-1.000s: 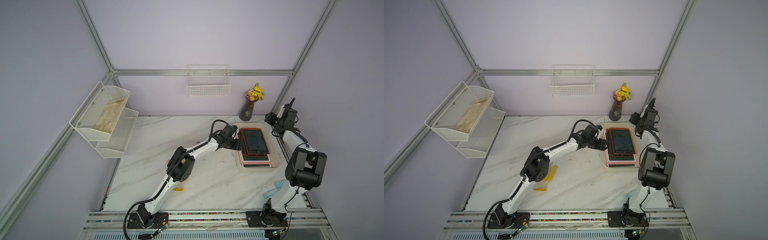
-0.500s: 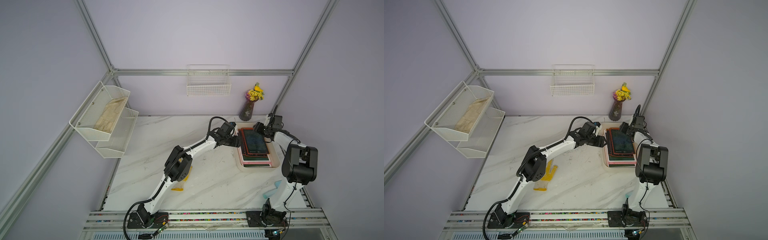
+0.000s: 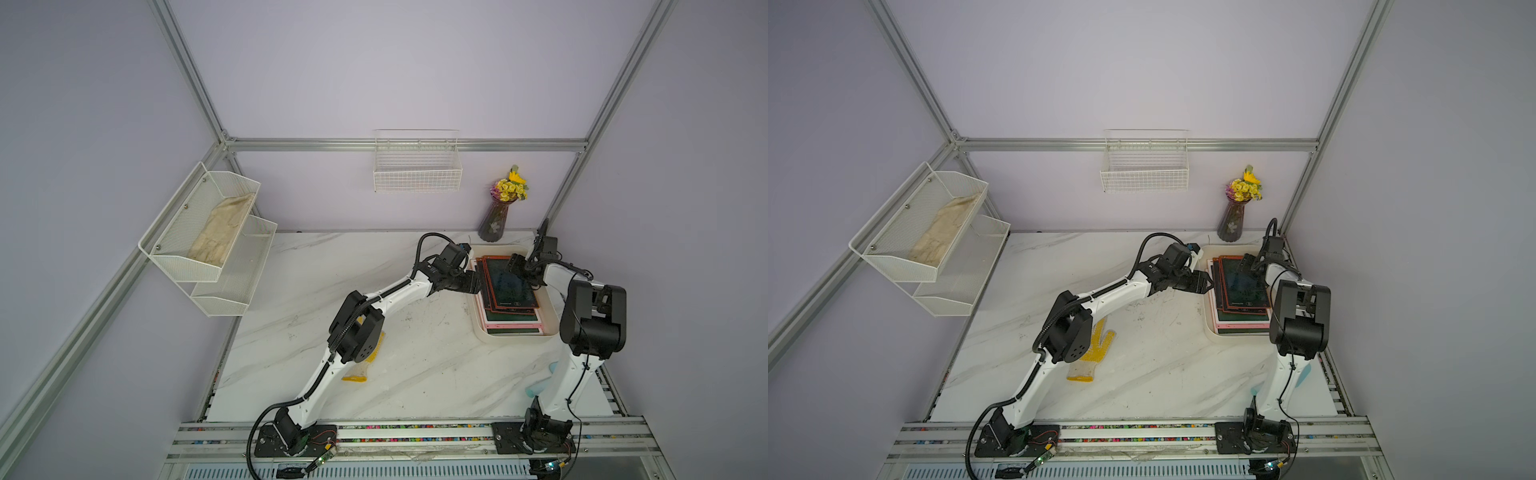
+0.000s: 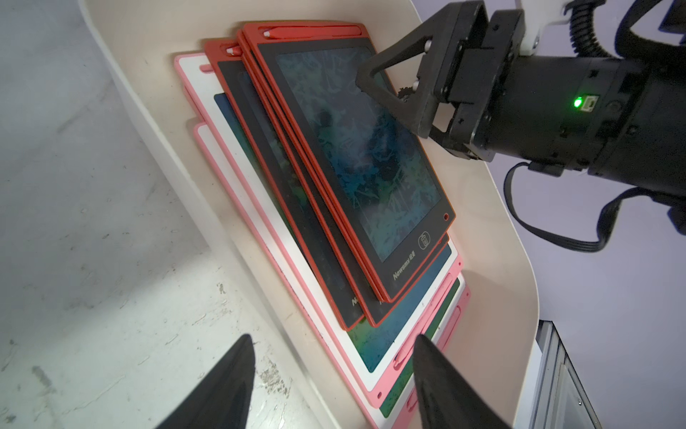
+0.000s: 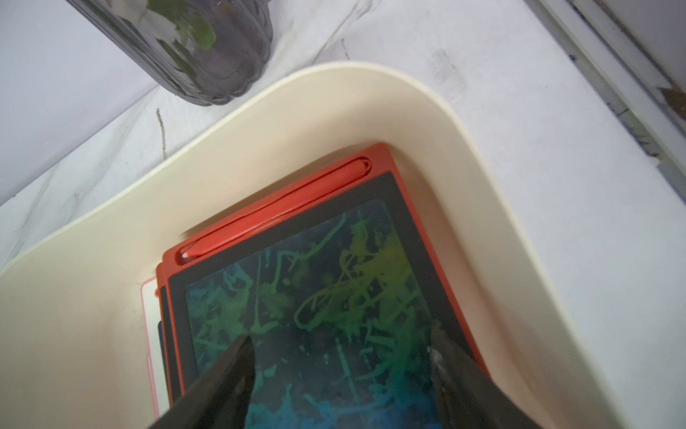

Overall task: Take out the writing tablet from the storage box
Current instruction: Move the storage box to the center of the board, then pick up the writing tablet from the storage box.

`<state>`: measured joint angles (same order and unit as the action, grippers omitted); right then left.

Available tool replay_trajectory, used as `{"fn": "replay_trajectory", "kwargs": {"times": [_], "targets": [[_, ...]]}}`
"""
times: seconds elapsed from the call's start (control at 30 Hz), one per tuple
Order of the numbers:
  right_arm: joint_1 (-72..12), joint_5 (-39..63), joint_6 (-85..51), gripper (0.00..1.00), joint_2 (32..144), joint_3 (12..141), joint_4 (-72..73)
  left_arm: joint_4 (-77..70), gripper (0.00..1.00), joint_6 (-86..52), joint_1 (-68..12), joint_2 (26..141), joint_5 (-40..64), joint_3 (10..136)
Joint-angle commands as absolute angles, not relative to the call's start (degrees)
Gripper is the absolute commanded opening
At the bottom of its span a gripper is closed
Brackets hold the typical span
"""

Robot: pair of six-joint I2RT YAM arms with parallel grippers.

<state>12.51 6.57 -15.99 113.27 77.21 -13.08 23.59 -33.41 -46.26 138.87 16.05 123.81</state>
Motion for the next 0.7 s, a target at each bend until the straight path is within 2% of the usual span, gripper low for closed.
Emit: {"fn": "replay_trajectory", "kwargs": {"times": [0.0, 0.4, 0.67], "targets": [[12.6, 2.7, -16.4, 0.77, 111.8, 77.0, -12.3, 22.1, 0.66, -33.2, -46.2, 139.1, 16.8, 123.3], [12.6, -2.9, -18.1, 0.85, 111.5, 73.7, -7.4, 22.1, 0.65, -33.9, -46.2, 139.9, 17.2, 123.8], [12.6, 1.1, -18.7, 0.85, 113.3, 74.2, -9.3, 22.1, 0.65, -34.3, -46.2, 140.5, 17.5, 124.2]]}}
